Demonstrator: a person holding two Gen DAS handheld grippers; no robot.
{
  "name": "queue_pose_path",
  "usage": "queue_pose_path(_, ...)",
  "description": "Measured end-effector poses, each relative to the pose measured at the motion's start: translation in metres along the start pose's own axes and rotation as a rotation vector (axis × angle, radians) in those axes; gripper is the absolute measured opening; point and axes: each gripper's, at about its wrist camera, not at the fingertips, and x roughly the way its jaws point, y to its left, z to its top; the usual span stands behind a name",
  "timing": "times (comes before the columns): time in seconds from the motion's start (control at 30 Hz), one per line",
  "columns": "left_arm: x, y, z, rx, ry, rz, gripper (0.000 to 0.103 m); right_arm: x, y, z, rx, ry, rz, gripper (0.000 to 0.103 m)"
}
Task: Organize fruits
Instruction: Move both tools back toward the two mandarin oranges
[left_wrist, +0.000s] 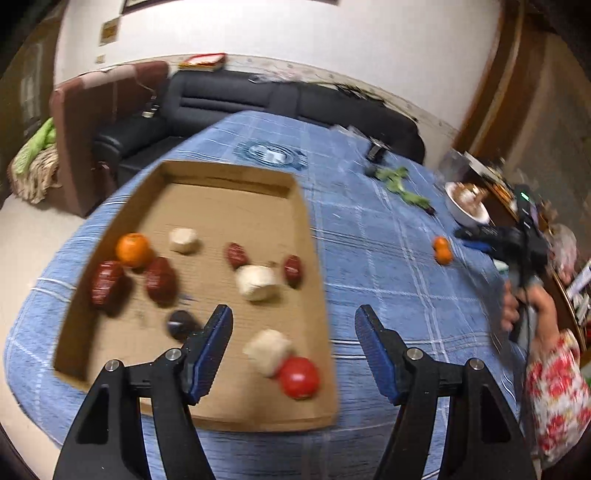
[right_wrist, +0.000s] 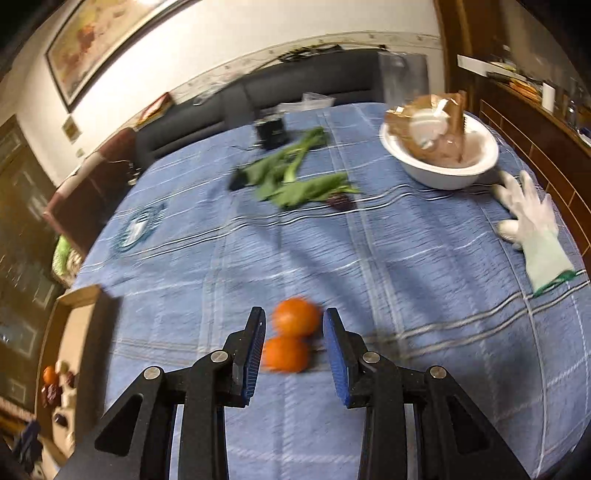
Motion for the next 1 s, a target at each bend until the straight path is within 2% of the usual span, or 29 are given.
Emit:
queue_pose_path(0.1,0.005,-0.017,-0.002,0.038,0.014,-0.01,0.068,0.025,-0.002,0.01,-0.002,0.05,0.007,0.035)
queue_pose_path(0.2,0.007,-0.028,-0.003,0.066,0.022,-0.006,0.068,0.048,0.006,0.011,-0.015,0.11,0.059,0.038)
queue_pose_path(0.27,0.009,-0.03,-0.003,0.072,0.026,-0.001,0.068,0.051,0.017,0.007,-0.067,0.104,0.059,0.038)
queue_pose_path(0.4,0.013,-0.027,-0.003,0.063,0.04,0.006,0.068,0.038,0.046,-0.012,-0.204,0.107,0.136,0.038)
queue_pose_path(0.47,0.014,-0.027,-0.003,0.064,0.044,0.001,0.068,0.024,0.054,-0.02,-0.244,0.116,0.244,0.038)
queue_pose_path(0.53,0.015,-0.029,-0.003,0.073,0.048,0.002,0.068,0.014,0.05,-0.022,-0.215,0.156,0.383,0.038)
queue_pose_path(0.57,0.016,-0.029,-0.003,0.075,0.05,0.001,0.068,0.006,0.043,-0.022,-0.185,0.143,0.413,0.038)
queue_pose_path(0.67,0.021,-0.034,-0.004,0.082,0.061,-0.003,0.068,-0.008,0.021,-0.02,-0.094,0.08,0.379,0.038)
queue_pose_path(0.77,0.027,-0.04,-0.005,0.089,0.076,-0.008,0.068,-0.008,0.007,-0.026,-0.075,0.039,0.244,0.038)
queue_pose_path(1.0,0.042,-0.063,0.003,0.131,0.081,-0.007,0.068,0.015,0.02,-0.043,-0.109,0.06,0.215,0.038)
